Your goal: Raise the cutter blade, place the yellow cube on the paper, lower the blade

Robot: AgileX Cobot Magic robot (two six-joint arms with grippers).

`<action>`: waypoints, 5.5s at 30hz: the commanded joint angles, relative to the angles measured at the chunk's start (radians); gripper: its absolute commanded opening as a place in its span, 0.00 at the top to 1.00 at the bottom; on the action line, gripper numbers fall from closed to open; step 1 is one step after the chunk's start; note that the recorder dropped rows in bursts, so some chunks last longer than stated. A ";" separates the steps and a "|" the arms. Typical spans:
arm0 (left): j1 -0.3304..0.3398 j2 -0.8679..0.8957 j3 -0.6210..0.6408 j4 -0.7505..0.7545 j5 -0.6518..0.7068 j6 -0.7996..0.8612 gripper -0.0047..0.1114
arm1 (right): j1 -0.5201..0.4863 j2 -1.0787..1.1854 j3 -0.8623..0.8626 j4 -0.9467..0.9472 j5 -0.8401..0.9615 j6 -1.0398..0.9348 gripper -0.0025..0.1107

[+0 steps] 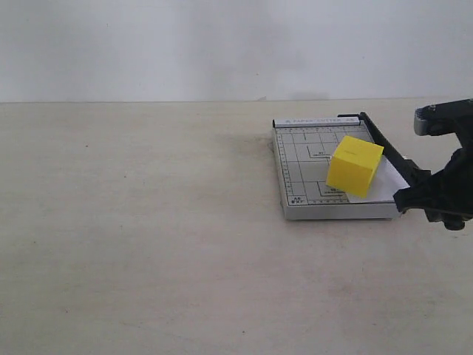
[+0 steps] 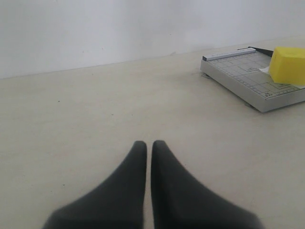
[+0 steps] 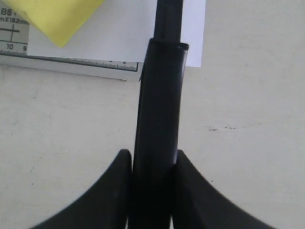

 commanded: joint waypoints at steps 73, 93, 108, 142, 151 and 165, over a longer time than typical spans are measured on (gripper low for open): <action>-0.009 -0.003 0.003 0.000 -0.013 -0.001 0.92 | 0.002 -0.959 0.344 0.356 -0.400 -0.314 0.98; -0.009 -0.003 0.003 0.000 -0.013 -0.001 0.92 | 0.002 -1.198 0.359 0.375 -0.114 -0.158 0.98; -0.009 -0.003 0.003 0.000 -0.013 -0.001 0.92 | 0.000 -1.198 0.413 0.375 -0.133 -0.158 0.98; -0.009 -0.003 0.003 0.000 -0.013 -0.001 0.92 | 0.000 -1.412 0.766 0.191 -0.428 -0.068 0.98; -0.009 -0.003 0.003 0.000 -0.013 -0.001 0.92 | 0.000 -1.412 0.766 0.191 -0.426 -0.068 0.98; -0.009 -0.003 0.003 0.000 -0.013 -0.001 0.92 | 0.000 -1.412 0.766 0.191 -0.435 -0.068 0.98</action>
